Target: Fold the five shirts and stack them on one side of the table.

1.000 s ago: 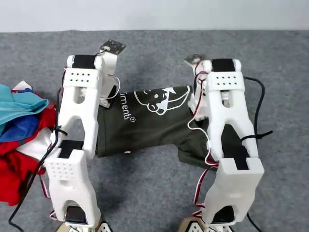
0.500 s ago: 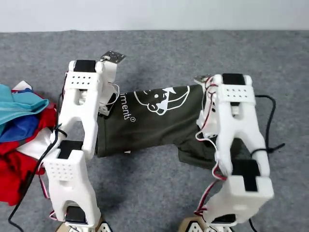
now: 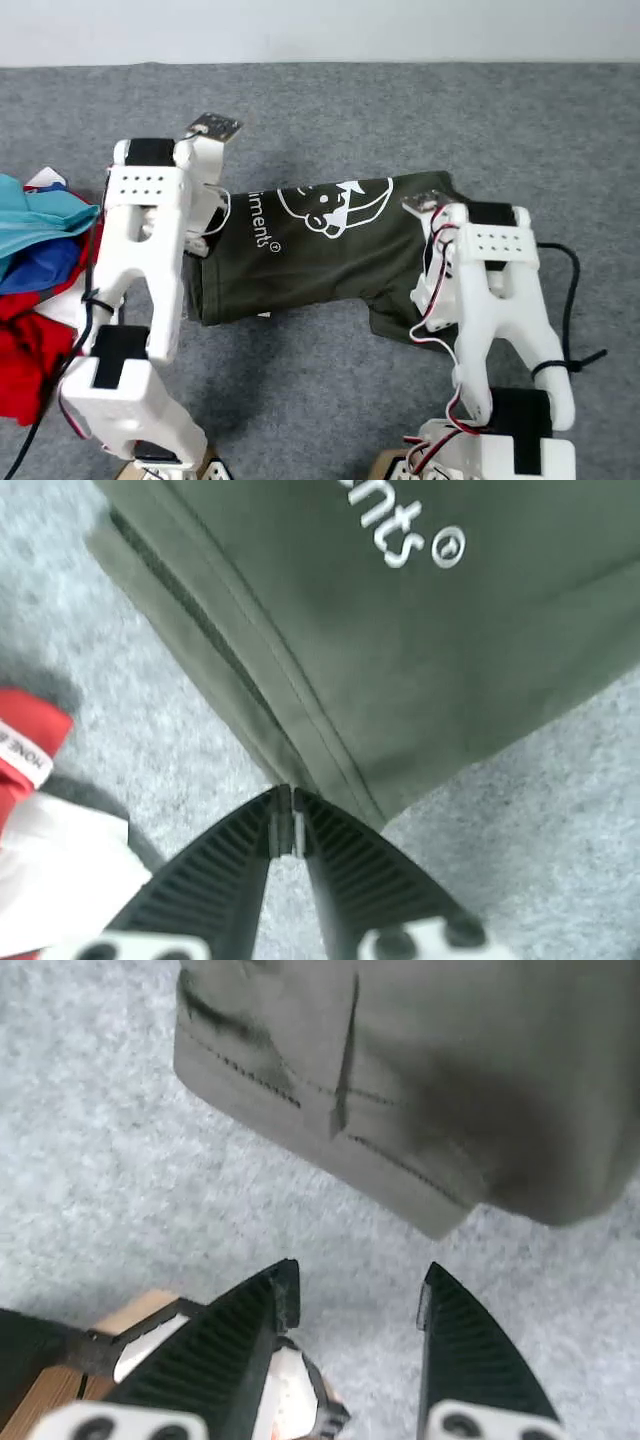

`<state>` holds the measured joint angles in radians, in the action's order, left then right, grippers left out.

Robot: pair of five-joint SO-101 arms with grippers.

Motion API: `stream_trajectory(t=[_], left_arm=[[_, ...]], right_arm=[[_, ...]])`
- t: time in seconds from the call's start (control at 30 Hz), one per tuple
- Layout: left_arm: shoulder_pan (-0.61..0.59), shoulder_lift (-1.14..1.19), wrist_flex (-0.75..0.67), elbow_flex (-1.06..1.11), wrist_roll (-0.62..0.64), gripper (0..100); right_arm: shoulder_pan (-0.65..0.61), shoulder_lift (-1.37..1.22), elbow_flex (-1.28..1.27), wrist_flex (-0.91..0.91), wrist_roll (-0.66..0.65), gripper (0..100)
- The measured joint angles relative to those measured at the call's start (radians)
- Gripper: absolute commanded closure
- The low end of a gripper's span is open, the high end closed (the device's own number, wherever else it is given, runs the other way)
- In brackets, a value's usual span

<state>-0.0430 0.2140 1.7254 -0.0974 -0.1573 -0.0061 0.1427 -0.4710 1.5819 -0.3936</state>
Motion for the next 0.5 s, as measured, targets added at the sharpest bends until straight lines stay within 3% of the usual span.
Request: stream_trajectory(t=[0.17,0.5], left_arm=[[-0.037,-0.101,0.0,0.1,0.002,99],[-0.038,-0.482,-0.003,0.359,-0.002,99]], right_arm=[[-0.008,0.006,-0.02,-0.041,0.0,80.5],[-0.144,0.012,-0.025,-0.163,0.0,84.3]])
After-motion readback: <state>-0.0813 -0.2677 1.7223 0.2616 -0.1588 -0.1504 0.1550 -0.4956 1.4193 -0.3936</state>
